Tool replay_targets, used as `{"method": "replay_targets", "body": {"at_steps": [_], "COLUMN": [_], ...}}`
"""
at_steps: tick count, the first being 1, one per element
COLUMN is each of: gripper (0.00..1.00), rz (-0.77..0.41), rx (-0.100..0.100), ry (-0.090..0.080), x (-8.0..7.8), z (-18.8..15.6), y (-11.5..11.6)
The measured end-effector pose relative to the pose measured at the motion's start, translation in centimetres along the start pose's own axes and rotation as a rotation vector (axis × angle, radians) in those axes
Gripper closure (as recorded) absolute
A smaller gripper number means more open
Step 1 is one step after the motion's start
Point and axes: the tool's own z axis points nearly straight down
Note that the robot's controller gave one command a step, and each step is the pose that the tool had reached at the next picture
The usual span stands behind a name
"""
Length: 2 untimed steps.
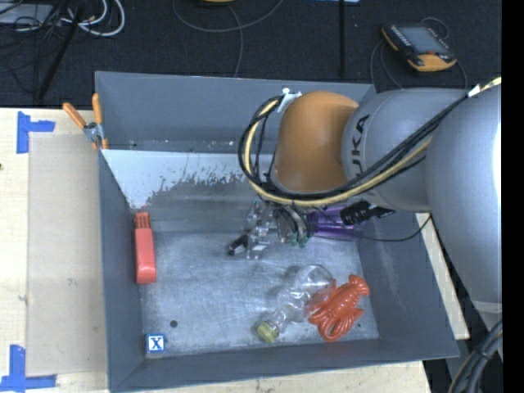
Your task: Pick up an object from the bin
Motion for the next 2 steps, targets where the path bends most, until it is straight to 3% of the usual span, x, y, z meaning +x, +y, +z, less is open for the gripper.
{"method": "replay_targets", "body": {"at_steps": [1, 2], "gripper": [1.0, 1.0], "rz": [0.019, 0.004], "rx": [-0.002, -0.001], "ry": [-0.01, -0.006], "x": [0.2, 0.4], "z": [-4.7, -8.3], "y": [1.6, -0.3]}}
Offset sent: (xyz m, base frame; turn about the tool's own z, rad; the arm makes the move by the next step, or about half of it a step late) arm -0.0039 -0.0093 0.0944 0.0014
